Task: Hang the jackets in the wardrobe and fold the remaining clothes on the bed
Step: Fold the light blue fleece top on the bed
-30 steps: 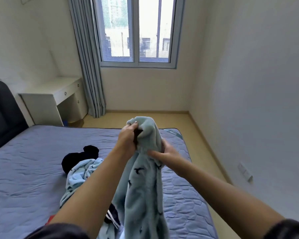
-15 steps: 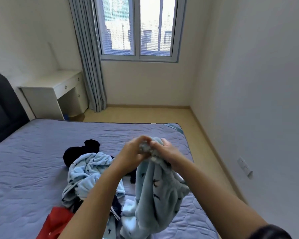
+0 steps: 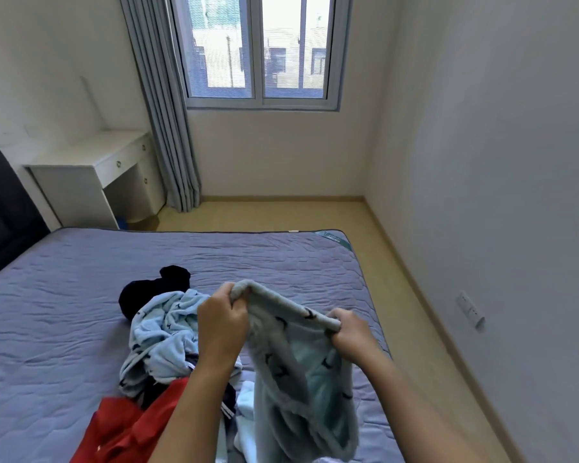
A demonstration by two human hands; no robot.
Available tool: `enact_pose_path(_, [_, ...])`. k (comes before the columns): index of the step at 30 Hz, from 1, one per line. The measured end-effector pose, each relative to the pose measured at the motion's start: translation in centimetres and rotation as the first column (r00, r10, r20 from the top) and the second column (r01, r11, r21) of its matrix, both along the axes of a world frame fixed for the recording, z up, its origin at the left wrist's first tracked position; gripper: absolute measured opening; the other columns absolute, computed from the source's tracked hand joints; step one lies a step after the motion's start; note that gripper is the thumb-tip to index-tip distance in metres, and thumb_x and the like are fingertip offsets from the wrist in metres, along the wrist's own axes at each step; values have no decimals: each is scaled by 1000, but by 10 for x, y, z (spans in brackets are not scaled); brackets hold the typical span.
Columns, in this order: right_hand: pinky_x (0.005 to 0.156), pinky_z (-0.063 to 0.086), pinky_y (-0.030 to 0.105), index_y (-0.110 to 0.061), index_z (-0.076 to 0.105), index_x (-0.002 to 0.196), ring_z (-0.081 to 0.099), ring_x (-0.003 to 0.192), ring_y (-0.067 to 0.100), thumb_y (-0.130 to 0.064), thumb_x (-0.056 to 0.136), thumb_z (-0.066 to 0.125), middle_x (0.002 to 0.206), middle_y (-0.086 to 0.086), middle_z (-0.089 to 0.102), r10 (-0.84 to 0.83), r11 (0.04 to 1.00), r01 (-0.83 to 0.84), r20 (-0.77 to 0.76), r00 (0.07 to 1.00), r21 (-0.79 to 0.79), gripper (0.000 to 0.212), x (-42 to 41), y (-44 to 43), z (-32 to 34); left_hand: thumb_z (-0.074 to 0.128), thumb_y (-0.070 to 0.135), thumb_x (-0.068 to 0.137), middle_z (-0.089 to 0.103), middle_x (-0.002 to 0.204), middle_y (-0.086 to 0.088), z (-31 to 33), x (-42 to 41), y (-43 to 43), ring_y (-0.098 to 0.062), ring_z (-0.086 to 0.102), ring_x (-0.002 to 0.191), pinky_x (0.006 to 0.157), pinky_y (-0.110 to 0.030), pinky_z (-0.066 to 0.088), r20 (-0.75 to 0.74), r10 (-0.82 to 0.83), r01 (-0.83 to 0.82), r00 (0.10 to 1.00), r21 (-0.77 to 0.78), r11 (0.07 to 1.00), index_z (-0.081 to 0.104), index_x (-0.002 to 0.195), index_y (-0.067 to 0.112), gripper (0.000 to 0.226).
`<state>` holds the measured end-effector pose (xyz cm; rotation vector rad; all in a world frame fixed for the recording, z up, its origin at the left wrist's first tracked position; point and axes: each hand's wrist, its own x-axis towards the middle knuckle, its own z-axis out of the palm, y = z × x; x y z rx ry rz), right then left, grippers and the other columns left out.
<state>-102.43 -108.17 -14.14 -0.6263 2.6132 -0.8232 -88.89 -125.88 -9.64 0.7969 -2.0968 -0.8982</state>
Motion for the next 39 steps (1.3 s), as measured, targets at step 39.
enact_pose_path(39, [54,49,27,-6,54,115,61,75,29,-20,93,47,95,17,62,-598,801,525,418,684,287,27,14,84,-72,46,11,83,63,46,-7,-32,67,-50,-23,62,40,39,-24,50,-144,380,-189,914,678,711,64,66,9,25])
